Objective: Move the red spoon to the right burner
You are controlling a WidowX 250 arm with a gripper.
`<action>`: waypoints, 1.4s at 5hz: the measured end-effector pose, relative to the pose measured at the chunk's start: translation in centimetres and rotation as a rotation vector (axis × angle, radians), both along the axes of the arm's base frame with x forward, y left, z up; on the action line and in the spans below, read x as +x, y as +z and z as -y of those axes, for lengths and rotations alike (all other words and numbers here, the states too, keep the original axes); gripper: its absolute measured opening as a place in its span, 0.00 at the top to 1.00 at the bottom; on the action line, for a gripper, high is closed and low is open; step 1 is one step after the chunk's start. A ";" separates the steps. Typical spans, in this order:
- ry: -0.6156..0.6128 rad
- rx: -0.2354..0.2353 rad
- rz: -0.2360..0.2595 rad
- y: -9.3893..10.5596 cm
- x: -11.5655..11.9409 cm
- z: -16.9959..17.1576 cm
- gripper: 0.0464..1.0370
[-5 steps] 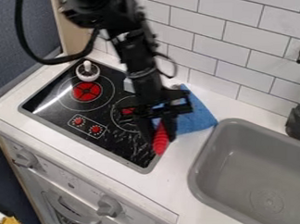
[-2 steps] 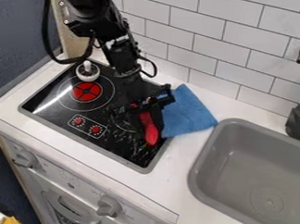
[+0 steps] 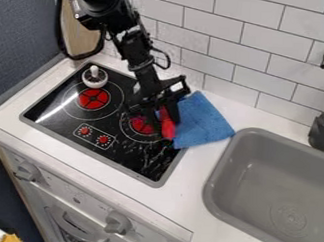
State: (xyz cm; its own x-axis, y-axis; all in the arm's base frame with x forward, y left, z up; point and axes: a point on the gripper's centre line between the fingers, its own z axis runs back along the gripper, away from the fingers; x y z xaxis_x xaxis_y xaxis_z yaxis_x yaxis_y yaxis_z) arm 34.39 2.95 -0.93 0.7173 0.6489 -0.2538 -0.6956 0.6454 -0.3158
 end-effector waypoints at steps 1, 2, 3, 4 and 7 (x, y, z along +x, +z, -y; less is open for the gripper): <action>0.027 -0.002 0.000 -0.3 0.5 -0.5 0.63; 0.064 0.007 -0.009 -0.4 0.5 -1.4 0.63; 0.096 0.019 -0.020 -0.7 0.3 -2.0 0.63; 0.133 0.000 -0.037 -1.5 -1.1 -2.7 0.63; 0.343 0.062 -0.087 -1.8 -5.0 -7.0 0.63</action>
